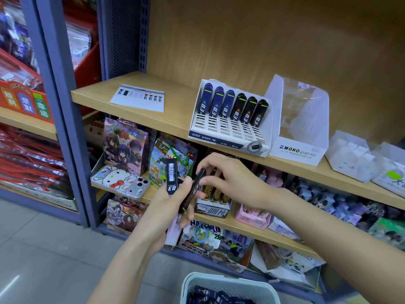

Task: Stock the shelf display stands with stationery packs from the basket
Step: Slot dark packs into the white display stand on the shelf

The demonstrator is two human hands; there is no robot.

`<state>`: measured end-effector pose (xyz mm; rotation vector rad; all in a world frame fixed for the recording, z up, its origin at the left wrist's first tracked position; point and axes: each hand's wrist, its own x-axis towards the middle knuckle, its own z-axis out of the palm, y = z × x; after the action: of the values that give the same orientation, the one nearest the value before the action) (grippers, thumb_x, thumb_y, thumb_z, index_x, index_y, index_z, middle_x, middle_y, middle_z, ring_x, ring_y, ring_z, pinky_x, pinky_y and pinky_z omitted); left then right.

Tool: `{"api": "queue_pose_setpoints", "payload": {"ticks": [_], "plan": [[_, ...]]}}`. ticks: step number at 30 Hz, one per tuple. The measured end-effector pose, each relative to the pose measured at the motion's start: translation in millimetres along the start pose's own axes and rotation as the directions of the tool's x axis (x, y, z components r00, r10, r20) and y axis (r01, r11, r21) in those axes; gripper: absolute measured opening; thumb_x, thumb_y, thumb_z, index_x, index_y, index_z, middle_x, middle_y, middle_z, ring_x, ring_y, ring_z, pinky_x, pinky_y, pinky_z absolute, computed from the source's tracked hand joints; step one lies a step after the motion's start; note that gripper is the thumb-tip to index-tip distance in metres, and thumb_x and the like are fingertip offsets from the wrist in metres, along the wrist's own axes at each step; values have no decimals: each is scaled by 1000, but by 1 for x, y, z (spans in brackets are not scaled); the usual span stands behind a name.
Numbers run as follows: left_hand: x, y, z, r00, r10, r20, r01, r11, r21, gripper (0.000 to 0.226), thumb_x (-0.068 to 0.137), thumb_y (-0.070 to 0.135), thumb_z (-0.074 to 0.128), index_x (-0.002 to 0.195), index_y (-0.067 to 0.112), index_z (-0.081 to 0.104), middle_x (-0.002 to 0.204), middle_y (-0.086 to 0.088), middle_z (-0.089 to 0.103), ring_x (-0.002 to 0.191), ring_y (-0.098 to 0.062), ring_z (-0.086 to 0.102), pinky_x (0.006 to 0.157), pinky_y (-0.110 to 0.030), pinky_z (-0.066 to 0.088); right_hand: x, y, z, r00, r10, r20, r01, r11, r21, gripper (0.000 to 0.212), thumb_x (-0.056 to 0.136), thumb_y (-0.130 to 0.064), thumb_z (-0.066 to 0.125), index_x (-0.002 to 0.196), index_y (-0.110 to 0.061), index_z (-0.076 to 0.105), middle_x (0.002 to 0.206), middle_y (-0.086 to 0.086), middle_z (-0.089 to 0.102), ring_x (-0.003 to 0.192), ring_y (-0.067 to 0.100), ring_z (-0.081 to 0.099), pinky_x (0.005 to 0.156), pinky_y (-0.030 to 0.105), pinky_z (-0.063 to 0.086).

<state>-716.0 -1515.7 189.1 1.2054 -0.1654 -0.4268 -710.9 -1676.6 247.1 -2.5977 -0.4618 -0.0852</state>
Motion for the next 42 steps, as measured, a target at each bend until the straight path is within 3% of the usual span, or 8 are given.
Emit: {"api": "queue_pose_setpoints", "payload": {"ticks": [5, 12, 15, 19, 25, 28, 36, 42], "plan": [[3, -1, -1, 1000, -2, -24, 4, 996, 86, 39, 97, 35, 46, 98, -3, 55, 60, -10, 58, 34, -9, 24, 38, -19, 17, -15, 11, -14, 994, 105, -37, -104, 994, 7, 6, 91, -22, 61, 91, -25, 55, 81, -8, 58, 74, 6, 53, 73, 25, 46], [4, -3, 9, 999, 41, -25, -36, 989, 147, 47, 98, 33, 42, 98, -14, 47, 43, 2, 50, 32, -8, 23, 38, -16, 15, -22, 2, -4, 989, -112, 101, 144, 906, -398, 22, 94, -32, 55, 101, -13, 65, 92, -2, 53, 87, 10, 35, 77, 26, 30], [3, -4, 9, 999, 20, -39, -15, 993, 114, 50, 97, 41, 39, 95, -8, 50, 45, 2, 44, 34, -8, 24, 37, -18, 16, -18, -10, -13, 995, -63, 79, 95, 859, -504, 24, 95, -32, 52, 108, -16, 64, 98, -2, 47, 91, 15, 38, 78, 28, 31], [4, -2, 5, 999, -21, -50, 24, 998, 58, 46, 96, 43, 40, 106, 0, 52, 56, 1, 43, 37, -7, 25, 39, -20, 17, -11, -14, -35, 991, 44, -130, -84, 945, -317, 9, 97, -28, 50, 91, -20, 51, 86, -4, 50, 76, 14, 51, 68, 32, 38], [7, -6, 4, 997, -9, -76, 17, 994, 105, 37, 98, 40, 37, 102, 3, 43, 70, -6, 48, 40, -10, 23, 37, -19, 16, 15, 5, -80, 812, 267, -519, -187, 961, 203, 22, 94, -13, 54, 102, -12, 34, 75, 6, 65, 61, 11, 68, 64, 33, 57], [7, -7, 3, 997, -41, -68, 46, 996, 79, 35, 100, 39, 33, 101, 6, 45, 52, 4, 47, 38, -8, 23, 36, -18, 16, 33, 17, -90, 774, 333, -538, -261, 943, 208, 12, 99, -16, 43, 105, -12, 34, 77, 4, 63, 69, 14, 69, 69, 37, 58], [11, -6, 0, 999, -21, -40, 22, 999, 41, 18, 100, 22, 43, 111, 19, 58, 76, -4, 51, 40, -8, 27, 35, -16, 20, 58, 35, -98, 773, 315, -550, -285, 948, 141, 16, 100, -18, 43, 108, -9, 55, 77, 3, 60, 69, 20, 66, 80, 40, 56], [11, -6, 0, 998, -20, -60, 25, 996, 80, 31, 100, 28, 42, 101, -2, 47, 72, -2, 54, 43, -11, 26, 36, -19, 20, 59, 46, -103, 822, 225, -524, -200, 974, 105, 9, 97, -10, 49, 99, -13, 57, 80, 3, 60, 55, -2, 62, 65, 15, 55]]}}
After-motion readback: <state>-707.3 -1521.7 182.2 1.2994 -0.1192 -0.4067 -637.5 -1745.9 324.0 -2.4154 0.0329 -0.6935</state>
